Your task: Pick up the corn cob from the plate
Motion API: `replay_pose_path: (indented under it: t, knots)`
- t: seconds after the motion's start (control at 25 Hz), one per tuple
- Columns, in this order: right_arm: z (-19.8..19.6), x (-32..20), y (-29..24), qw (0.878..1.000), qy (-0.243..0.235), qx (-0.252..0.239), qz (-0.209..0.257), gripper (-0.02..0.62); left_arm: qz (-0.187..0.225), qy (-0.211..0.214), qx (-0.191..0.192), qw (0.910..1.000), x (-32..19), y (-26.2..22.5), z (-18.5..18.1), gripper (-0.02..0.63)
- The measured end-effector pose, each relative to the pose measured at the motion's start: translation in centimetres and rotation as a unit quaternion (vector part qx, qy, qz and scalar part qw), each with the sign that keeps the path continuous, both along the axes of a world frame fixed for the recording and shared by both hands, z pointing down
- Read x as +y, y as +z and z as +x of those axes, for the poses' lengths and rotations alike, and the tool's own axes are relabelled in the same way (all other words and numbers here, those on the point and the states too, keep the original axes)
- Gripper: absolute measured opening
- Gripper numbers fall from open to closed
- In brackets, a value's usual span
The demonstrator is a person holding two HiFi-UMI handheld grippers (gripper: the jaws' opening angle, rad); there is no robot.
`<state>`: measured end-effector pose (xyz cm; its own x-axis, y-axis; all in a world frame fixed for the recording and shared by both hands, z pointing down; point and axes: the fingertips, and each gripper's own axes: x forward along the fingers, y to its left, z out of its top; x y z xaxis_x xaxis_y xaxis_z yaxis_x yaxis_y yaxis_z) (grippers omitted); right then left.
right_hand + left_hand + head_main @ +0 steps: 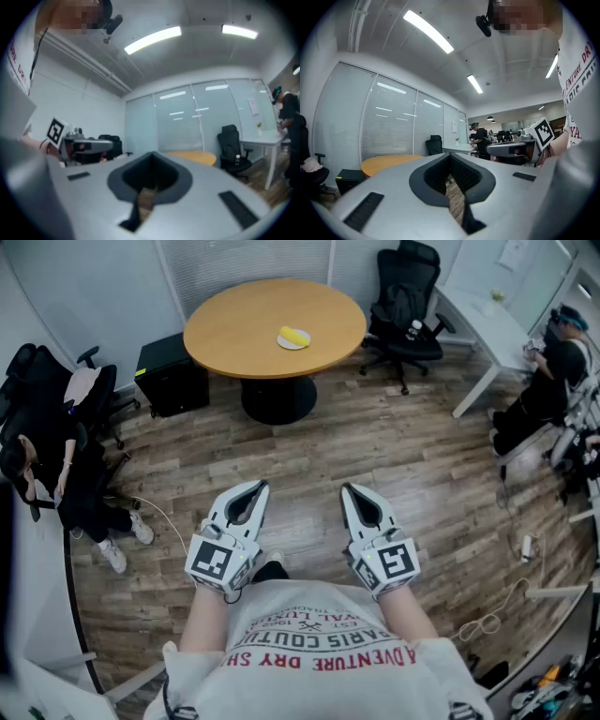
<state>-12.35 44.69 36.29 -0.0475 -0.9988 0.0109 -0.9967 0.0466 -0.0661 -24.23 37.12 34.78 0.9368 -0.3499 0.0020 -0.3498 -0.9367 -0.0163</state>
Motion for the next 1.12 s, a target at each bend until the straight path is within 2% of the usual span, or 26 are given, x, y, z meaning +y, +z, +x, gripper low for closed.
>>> replay_pose_path:
  t: [0.32,0.68,0.88,1.12]
  knots:
    - [-0.6,-0.7,0.5,1.000,-0.002,-0.002,-0.012,0.028,-0.006,0.000,0.001,1.0000,-0.5,0.3,-0.5,0.035]
    - [-0.4,-1.8,1.9,0.999,0.010,-0.034,-0.020,0.029,-0.029,0.005,-0.006,0.9995,-1.7,2.3,-0.9,0.035]
    - [-0.4,-4.9,2.5,0.999,0.011,-0.038,-0.034,0.029,-0.036,0.021,-0.003,0.9991,-4.7,3.0,-0.2,0.035]
    - [-0.3,-11.1,2.6,0.998,0.026,-0.036,-0.034,0.029,-0.033,0.035,-0.001,0.9988,-11.2,2.9,-0.2,0.035]
